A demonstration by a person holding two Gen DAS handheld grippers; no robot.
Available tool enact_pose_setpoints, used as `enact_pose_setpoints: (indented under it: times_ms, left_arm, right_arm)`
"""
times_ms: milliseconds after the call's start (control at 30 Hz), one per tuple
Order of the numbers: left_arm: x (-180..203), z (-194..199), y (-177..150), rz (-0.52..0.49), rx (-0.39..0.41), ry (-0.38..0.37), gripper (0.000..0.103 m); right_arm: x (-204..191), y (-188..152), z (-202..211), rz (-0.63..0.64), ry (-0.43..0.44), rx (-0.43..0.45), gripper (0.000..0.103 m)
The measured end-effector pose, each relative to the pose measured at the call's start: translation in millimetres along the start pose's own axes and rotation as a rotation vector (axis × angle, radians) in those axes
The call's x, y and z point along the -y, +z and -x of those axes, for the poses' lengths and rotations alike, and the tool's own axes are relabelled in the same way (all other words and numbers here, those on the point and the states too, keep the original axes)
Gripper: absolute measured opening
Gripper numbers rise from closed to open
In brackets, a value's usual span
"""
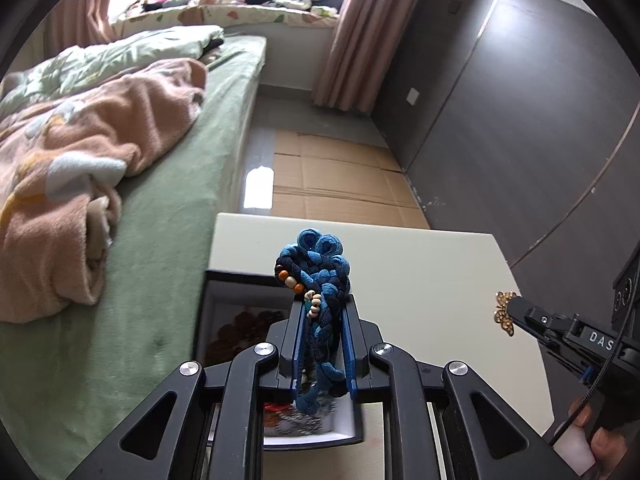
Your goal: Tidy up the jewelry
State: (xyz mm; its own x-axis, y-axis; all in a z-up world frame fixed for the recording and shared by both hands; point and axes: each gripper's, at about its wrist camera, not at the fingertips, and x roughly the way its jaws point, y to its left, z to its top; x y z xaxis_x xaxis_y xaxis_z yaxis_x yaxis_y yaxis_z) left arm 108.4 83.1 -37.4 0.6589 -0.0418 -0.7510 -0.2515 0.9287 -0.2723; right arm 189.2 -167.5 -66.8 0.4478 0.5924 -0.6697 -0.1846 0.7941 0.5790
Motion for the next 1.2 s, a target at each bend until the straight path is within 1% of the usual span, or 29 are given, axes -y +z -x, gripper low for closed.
enact_pose_setpoints:
  times_ms: [133,200,233,267,333,367,467,567,733,767,833,933,967,1000,1033,1067,1200]
  left_arm:
    - [-11,4,0,0.02,-0.002,0.01,0.017]
    - [-16,4,1,0.032,-0.014,0.015,0.022]
    - [-19,3,2,0.04,-0.027,0.025,0.029]
    - [-22,1,2,0.045,-0.039,0.04,0.043]
    - [-24,2,1,0.049,-0.04,0.043,0.06]
    - [-26,4,1,0.054,-0.032,0.041,0.063]
    - [-29,11,2,0.059,-0.01,0.042,0.066]
    - [-34,13,3,0.071,-0.006,0.041,0.068]
    - [-40,15,5,0.092,-0.008,0.031,0.068]
    - [-41,16,5,0.093,-0.004,0.031,0.068]
    - [-43,19,6,0.098,0.005,0.031,0.068]
    - [-47,22,7,0.107,0.009,0.033,0.068]
    - [-49,23,7,0.112,0.011,0.033,0.068]
    - [-51,24,7,0.118,0.012,0.034,0.068]
    - [-53,24,7,0.122,0.012,0.035,0.068]
    - [-54,25,8,0.125,0.011,0.035,0.068]
    - [-59,27,7,0.134,0.011,0.034,0.068]
  right_arm:
    - [-6,-3,-6,0.016,-0.006,-0.014,0.014]
    - [-10,-5,-9,0.021,-0.005,-0.022,0.014]
    - [-11,-6,-10,0.024,0.0,-0.024,0.014]
    - [-13,-6,-11,0.026,0.006,-0.027,0.014]
    - [-18,-8,-13,0.033,0.018,-0.031,0.014]
    - [-21,-9,-14,0.039,0.028,-0.031,0.014]
    - [-28,-13,-16,0.052,0.054,-0.033,0.014]
    - [-37,-16,-17,0.061,0.108,-0.038,0.014]
    - [-56,-22,-18,0.121,0.129,-0.026,0.014]
    - [-60,-24,-20,0.136,0.115,-0.031,0.014]
    - [-63,-27,-24,0.165,0.058,-0.049,0.014]
    - [-61,-32,-40,0.182,-0.031,-0.125,0.016]
    - [-58,-34,-47,0.185,-0.05,-0.16,0.026]
    - [-57,-36,-52,0.187,-0.067,-0.185,0.039]
    - [-55,-38,-55,0.188,-0.079,-0.198,0.043]
    - [-53,-40,-58,0.192,-0.093,-0.21,0.044]
    - [-54,-49,-72,0.245,-0.154,-0.263,0.044]
